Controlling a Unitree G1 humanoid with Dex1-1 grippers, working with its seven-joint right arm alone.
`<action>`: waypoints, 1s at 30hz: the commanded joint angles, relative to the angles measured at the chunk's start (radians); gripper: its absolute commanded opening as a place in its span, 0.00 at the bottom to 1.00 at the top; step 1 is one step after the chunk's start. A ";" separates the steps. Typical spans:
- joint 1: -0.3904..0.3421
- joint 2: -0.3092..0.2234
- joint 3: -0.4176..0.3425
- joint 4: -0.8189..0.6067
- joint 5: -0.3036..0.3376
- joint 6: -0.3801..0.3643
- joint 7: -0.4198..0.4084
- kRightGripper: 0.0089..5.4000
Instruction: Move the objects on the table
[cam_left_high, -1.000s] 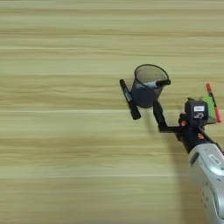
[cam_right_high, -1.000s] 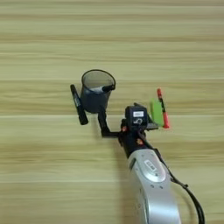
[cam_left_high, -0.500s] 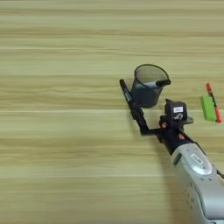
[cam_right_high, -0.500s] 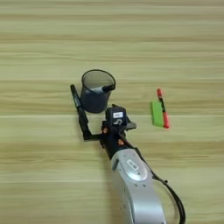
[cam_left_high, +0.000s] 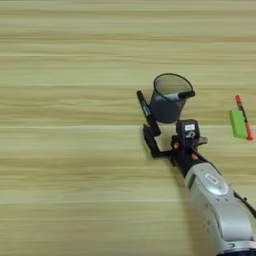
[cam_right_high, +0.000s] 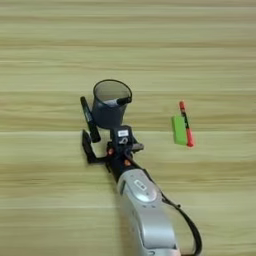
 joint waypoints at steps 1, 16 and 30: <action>-0.063 0.003 0.007 0.002 -0.003 -0.038 0.009 1.00; -0.104 0.012 0.008 0.088 0.001 -0.044 0.020 1.00; -0.106 0.004 0.027 0.112 -0.030 -0.022 0.016 0.91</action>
